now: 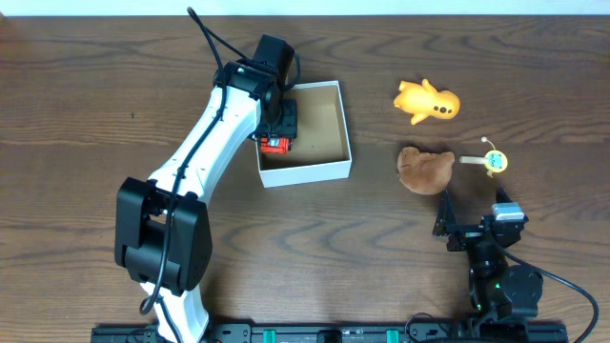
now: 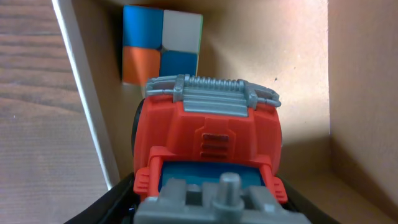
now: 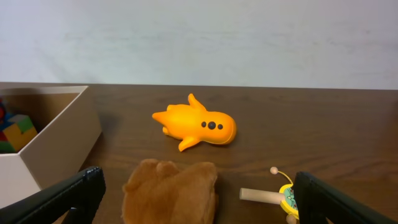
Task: Pack container
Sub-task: 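Lower the truck into the box beside the cube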
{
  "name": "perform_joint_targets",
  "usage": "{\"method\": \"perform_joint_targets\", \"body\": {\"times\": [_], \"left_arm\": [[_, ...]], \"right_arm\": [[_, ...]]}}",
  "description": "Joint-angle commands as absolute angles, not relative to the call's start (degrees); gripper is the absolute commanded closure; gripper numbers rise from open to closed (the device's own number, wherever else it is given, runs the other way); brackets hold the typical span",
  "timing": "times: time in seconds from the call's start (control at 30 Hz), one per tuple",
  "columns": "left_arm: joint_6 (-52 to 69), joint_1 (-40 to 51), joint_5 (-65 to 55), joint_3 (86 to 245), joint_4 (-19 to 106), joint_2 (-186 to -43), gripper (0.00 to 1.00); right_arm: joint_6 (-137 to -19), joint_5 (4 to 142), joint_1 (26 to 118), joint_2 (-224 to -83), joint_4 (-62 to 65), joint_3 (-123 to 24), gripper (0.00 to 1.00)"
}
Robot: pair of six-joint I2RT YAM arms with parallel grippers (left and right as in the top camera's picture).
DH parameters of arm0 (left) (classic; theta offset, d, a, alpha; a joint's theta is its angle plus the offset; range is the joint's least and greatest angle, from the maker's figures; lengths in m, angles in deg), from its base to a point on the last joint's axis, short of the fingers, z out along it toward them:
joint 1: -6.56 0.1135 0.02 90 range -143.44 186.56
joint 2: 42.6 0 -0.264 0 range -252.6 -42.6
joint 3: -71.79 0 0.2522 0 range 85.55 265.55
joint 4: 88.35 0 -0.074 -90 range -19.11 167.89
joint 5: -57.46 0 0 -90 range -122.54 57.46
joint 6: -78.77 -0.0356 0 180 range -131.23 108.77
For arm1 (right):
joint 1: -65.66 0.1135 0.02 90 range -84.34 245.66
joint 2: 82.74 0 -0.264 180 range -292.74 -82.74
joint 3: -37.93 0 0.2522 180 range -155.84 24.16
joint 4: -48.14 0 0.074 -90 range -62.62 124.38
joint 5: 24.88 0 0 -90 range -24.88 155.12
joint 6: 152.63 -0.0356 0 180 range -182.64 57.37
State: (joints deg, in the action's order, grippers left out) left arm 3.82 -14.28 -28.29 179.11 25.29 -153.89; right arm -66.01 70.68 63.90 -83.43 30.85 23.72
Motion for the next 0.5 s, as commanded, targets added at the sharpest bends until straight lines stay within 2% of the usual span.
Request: {"method": "perform_joint_targets", "body": {"times": [0.0, 0.47], "left_arm": [[4.54, -14.37, -29.25, 179.46, 24.81, -154.48, 0.54], [6.07, -14.37, -32.18, 178.78, 24.9, -155.2, 0.53]], "right_arm": [[-65.33, 70.53, 63.42, -83.12, 30.72, 23.85, 0.01], [-65.33, 70.53, 63.42, -83.12, 30.72, 23.85, 0.01]]}}
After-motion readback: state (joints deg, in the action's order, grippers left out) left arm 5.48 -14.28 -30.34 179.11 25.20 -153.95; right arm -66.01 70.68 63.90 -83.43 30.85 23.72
